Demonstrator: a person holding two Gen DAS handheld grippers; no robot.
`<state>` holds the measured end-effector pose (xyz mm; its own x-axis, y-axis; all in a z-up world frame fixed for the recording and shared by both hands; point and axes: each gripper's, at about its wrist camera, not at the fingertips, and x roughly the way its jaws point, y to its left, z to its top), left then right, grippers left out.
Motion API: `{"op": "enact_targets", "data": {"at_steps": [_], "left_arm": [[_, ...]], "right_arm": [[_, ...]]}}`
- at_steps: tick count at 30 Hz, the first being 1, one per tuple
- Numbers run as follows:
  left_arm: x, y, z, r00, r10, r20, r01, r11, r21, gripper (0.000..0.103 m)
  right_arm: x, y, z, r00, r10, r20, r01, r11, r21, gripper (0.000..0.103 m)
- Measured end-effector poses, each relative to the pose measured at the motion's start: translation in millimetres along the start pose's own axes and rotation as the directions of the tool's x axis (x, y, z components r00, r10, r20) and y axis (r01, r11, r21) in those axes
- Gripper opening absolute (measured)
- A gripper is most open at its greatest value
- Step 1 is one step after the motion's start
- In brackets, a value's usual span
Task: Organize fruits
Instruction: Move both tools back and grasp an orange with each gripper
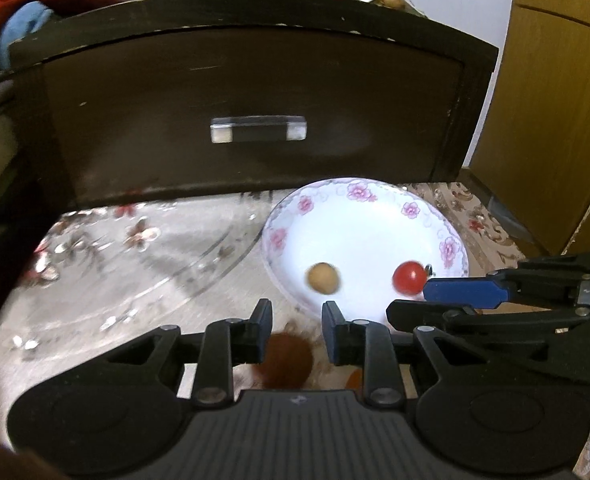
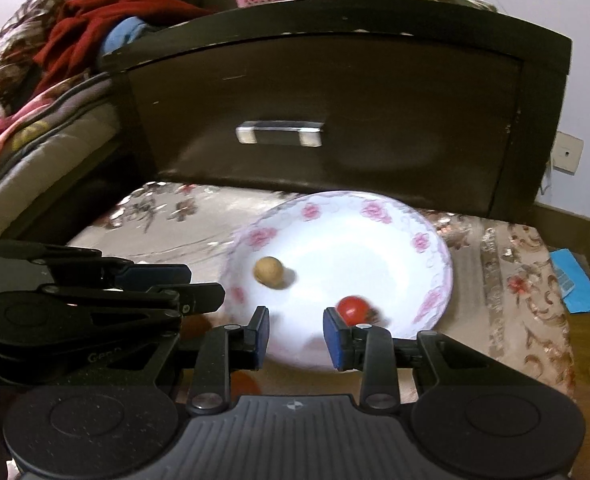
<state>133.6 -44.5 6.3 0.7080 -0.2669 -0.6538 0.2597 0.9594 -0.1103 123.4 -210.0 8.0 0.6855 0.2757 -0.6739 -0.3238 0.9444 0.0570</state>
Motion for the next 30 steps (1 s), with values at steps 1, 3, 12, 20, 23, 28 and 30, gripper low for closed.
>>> {"op": "enact_targets", "data": {"at_steps": [1, 3, 12, 20, 23, 28, 30], "left_arm": [[-5, 2, -3, 1.000, 0.003, -0.001, -0.003, 1.000, -0.004, 0.035], [-11, 5, -8, 1.000, 0.006, -0.001, -0.006, 1.000, -0.010, 0.034], [-29, 13, -37, 0.999, 0.012, -0.042, -0.013, 1.000, -0.015, 0.034], [-25, 14, -56, 0.997, 0.005, -0.078, -0.007, 1.000, -0.027, 0.033], [-24, 14, -58, 0.997, -0.007, -0.075, 0.006, 1.000, -0.020, 0.033], [-23, 19, -57, 0.997, -0.030, -0.077, 0.027, 0.999, -0.038, 0.036], [-22, 21, -57, 0.996, -0.035, -0.077, 0.032, 0.999, -0.044, 0.038]], "right_arm": [[-2, 5, -1, 1.000, 0.007, -0.002, -0.007, 1.000, -0.003, 0.026], [-6, 13, -4, 1.000, 0.018, -0.008, -0.018, 1.000, -0.004, 0.026], [-17, 39, -23, 0.997, 0.059, -0.056, -0.058, 0.998, 0.017, 0.026], [-13, 49, -40, 0.993, 0.055, -0.105, -0.056, 0.998, -0.004, 0.026], [-9, 48, -42, 0.991, 0.052, -0.120, -0.054, 0.999, -0.009, 0.026], [-7, 44, -41, 0.991, 0.058, -0.124, -0.060, 0.998, -0.012, 0.033], [-6, 42, -41, 0.991, 0.053, -0.119, -0.056, 0.998, -0.021, 0.038]]}}
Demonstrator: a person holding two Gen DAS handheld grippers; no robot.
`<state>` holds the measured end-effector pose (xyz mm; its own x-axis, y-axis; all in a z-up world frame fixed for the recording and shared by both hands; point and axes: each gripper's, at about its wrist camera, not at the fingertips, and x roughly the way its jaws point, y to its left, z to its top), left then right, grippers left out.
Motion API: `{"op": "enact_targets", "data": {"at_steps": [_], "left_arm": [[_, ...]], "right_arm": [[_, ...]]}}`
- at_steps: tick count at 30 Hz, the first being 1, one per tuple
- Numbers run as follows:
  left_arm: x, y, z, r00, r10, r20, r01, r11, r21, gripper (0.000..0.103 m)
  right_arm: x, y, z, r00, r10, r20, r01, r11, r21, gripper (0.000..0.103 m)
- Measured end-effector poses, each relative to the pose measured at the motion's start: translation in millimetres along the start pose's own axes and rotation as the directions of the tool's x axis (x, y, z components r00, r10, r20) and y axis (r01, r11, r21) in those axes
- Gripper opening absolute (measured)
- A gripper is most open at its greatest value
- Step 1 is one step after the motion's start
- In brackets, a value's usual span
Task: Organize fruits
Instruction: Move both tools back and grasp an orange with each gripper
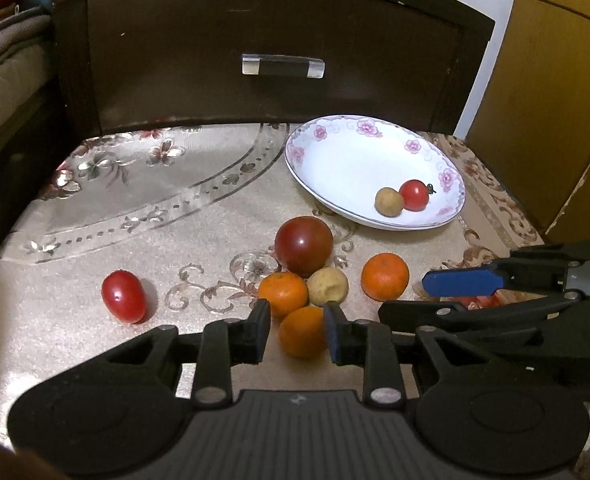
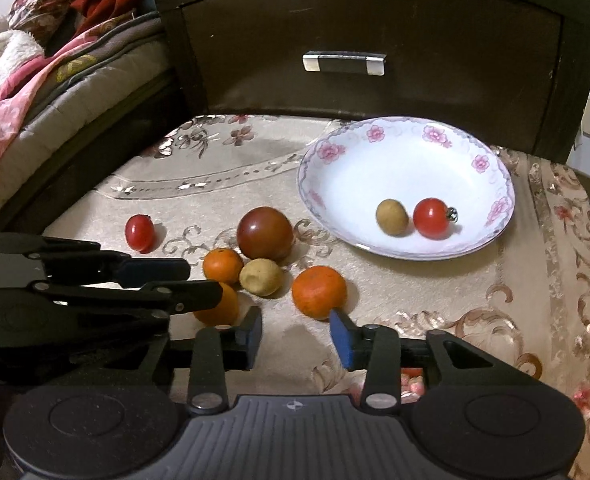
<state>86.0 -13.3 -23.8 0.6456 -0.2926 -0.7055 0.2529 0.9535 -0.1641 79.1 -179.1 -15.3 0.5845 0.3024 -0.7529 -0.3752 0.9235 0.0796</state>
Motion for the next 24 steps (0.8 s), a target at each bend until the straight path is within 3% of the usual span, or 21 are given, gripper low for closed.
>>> {"op": "enact_targets", "data": {"at_steps": [7, 24], "left_arm": [[1, 3, 2, 1.000, -0.013, -0.020, 0.013, 1.000, 0.002, 0.038], [13, -16, -8, 0.996, -0.065, -0.068, 0.070, 0.995, 0.069, 0.040]], "right_arm": [[-4, -4, 5, 1.000, -0.008, 0.022, 0.008, 0.999, -0.040, 0.045], [20, -16, 11, 1.000, -0.004, 0.001, 0.004, 0.999, -0.039, 0.044]]}}
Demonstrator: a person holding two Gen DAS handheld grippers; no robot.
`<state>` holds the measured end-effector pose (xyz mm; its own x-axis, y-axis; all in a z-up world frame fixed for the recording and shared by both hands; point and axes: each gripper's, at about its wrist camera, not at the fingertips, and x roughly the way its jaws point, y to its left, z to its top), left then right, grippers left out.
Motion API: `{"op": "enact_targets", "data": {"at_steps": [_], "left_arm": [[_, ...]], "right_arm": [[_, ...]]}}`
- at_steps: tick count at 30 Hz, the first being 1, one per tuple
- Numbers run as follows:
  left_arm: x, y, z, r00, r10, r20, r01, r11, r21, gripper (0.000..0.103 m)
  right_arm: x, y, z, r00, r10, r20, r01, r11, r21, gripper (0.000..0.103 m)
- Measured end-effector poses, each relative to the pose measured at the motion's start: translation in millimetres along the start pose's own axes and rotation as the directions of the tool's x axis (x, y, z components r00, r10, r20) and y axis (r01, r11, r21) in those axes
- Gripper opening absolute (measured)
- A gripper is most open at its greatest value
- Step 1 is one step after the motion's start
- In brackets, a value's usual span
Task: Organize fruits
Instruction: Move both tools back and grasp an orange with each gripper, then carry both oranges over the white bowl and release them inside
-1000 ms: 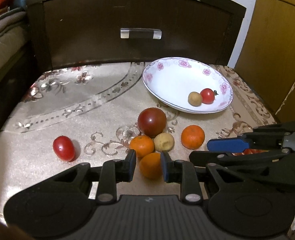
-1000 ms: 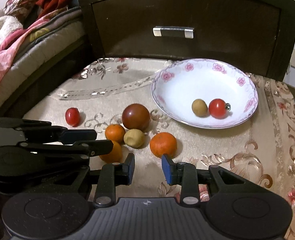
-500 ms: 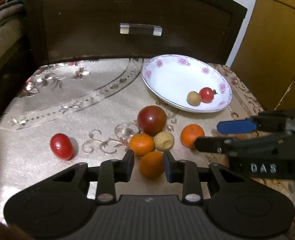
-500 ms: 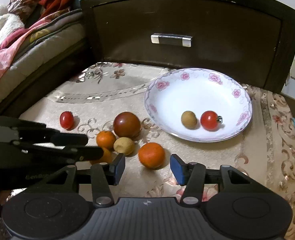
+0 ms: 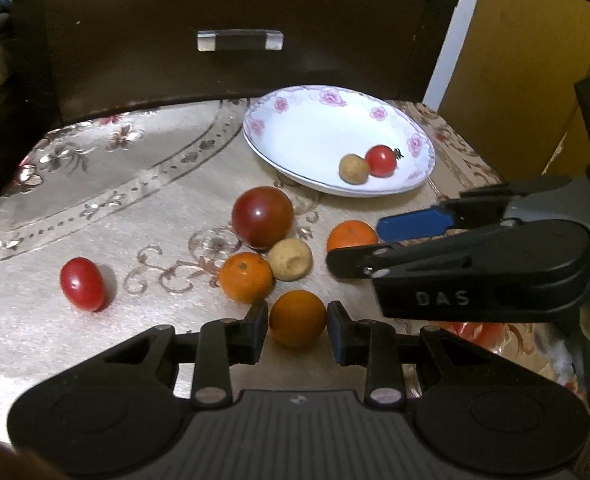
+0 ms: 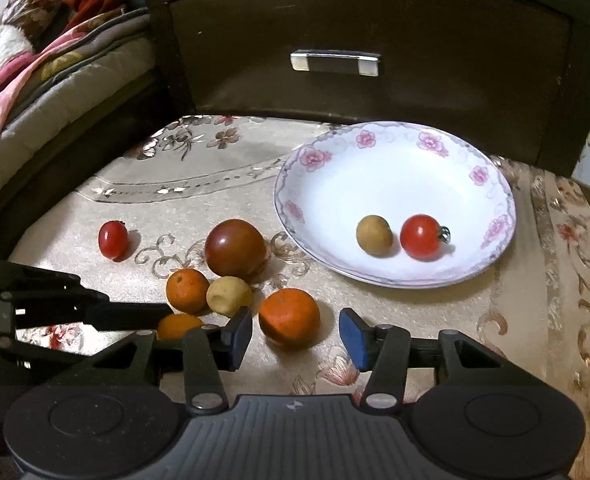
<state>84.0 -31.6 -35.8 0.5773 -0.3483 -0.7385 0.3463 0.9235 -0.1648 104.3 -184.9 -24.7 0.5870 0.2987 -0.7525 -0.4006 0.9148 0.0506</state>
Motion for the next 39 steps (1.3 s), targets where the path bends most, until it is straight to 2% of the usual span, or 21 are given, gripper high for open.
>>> {"op": "enact_targets", "data": {"at_steps": [8, 10, 13, 39], "left_arm": [[5, -2, -2, 1.000, 0.006, -0.017, -0.006, 1.000, 0.013, 0.040], [4, -3, -2, 1.000, 0.010, -0.018, -0.010, 1.000, 0.015, 0.039], [3, -2, -2, 1.000, 0.012, -0.020, -0.012, 1.000, 0.013, 0.039], [3, -10, -3, 1.000, 0.022, -0.022, -0.021, 0.999, 0.047, 0.039]], "right_arm": [[11, 3, -1, 1.000, 0.018, -0.016, -0.018, 1.000, -0.019, 0.043], [11, 4, 0, 1.000, 0.012, -0.017, -0.012, 1.000, -0.028, 0.032], [11, 3, 0, 1.000, 0.005, -0.022, -0.005, 0.999, -0.032, 0.029], [-15, -1, -21, 0.999, -0.006, -0.054, 0.004, 1.000, -0.029, 0.029]]}}
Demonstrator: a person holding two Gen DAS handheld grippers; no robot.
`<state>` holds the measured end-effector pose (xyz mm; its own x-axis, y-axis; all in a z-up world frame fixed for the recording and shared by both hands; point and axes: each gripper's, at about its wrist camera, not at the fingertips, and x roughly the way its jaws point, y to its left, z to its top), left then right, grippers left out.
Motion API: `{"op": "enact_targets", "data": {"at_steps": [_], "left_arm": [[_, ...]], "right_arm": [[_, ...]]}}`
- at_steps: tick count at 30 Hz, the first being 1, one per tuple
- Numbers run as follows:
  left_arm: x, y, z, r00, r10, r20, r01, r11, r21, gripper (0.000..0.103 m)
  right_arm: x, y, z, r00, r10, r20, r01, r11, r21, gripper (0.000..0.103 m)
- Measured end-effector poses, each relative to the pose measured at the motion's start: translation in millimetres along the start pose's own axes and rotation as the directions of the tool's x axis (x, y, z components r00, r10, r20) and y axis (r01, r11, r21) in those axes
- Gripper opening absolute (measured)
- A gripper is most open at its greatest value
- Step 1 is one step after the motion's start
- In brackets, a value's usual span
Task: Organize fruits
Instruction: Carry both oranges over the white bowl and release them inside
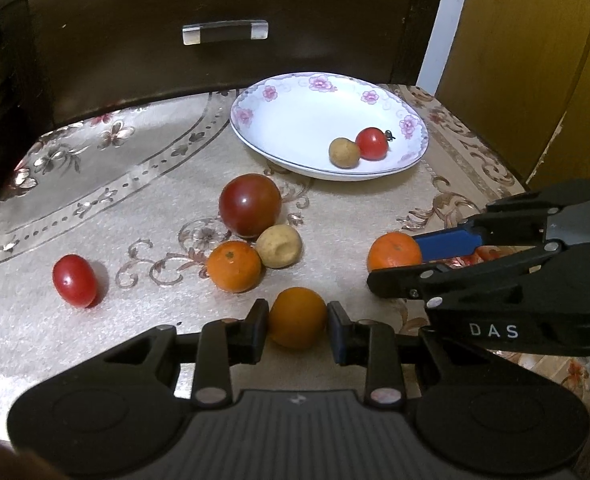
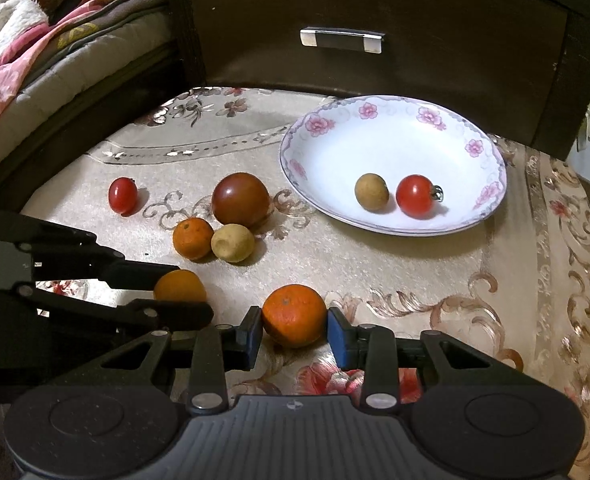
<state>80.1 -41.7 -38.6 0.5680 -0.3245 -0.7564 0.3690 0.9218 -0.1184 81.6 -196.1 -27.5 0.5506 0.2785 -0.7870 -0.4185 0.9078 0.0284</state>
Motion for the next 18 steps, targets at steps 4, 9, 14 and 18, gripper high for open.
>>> {"op": "enact_targets", "data": {"at_steps": [4, 9, 14, 18], "left_arm": [[0.2, -1.1, 0.5, 1.000, -0.004, -0.001, 0.004, 1.000, -0.001, 0.038], [0.5, 0.5, 1.5, 1.000, 0.003, -0.003, -0.003, 1.000, -0.009, 0.038], [-0.2, -0.6, 3.5, 1.000, 0.003, 0.000, -0.003, 1.000, -0.011, 0.038], [-5.9, -3.5, 7.2, 1.000, 0.000, 0.021, 0.000, 1.000, -0.004, 0.038]], "right_arm": [[-1.9, -1.6, -2.6, 1.000, -0.015, 0.000, 0.015, 1.000, 0.009, 0.029], [-3.9, -0.1, -4.9, 1.000, -0.026, 0.001, 0.026, 1.000, 0.005, 0.029], [-4.9, -0.6, -4.3, 1.000, -0.031, -0.002, 0.031, 0.999, 0.015, 0.029], [-8.1, -2.0, -3.3, 0.999, -0.037, 0.007, 0.037, 0.999, 0.024, 0.030]]}}
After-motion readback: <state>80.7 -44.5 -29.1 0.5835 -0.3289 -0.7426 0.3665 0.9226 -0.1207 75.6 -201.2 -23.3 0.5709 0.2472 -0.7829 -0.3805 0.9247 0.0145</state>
